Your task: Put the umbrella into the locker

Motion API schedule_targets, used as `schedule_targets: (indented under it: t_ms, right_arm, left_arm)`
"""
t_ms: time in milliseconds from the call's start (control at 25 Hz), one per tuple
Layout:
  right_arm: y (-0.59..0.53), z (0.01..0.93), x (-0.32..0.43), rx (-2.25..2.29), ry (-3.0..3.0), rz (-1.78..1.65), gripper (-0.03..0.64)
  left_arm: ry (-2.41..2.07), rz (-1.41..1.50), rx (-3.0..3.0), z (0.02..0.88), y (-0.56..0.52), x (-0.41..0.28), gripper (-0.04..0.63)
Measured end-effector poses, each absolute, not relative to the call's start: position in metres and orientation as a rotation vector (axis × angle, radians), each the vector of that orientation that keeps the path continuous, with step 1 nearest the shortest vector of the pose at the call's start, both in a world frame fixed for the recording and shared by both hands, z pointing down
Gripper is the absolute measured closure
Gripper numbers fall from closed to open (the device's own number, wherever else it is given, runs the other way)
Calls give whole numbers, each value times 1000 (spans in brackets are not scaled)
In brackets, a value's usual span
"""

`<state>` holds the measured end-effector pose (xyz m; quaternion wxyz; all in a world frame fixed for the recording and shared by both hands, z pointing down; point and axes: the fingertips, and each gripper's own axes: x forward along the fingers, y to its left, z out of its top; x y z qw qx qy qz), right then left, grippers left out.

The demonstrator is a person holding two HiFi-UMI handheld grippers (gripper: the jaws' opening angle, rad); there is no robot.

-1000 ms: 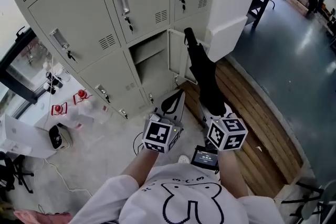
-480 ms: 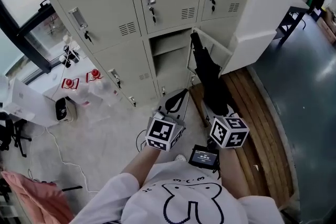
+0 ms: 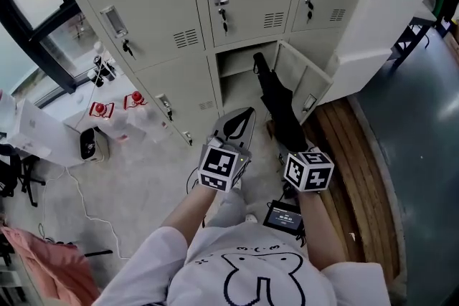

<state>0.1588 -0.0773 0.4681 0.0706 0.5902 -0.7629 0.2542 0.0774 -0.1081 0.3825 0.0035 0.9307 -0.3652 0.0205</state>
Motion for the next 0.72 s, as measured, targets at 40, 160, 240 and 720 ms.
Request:
schedule_targets:
  t_ms: [40,160,240,720]
  right_arm:
    - [-84,475,158,1765,-2284,773,425]
    - [-105,492,157,1740,-2261,795,425]
    - [-120,504,157,1733,-2251,803,425]
    - [-222,556,139,1641,-2287,842,425]
  left_arm:
    - [-1145,84,2918,386,-114,76,601]
    - [-1150,118,2904,397,-132,72,601]
    - [-1163,107,2877,404,-145,68,601]
    - [-1144,101,2786,449,-218,61,601]
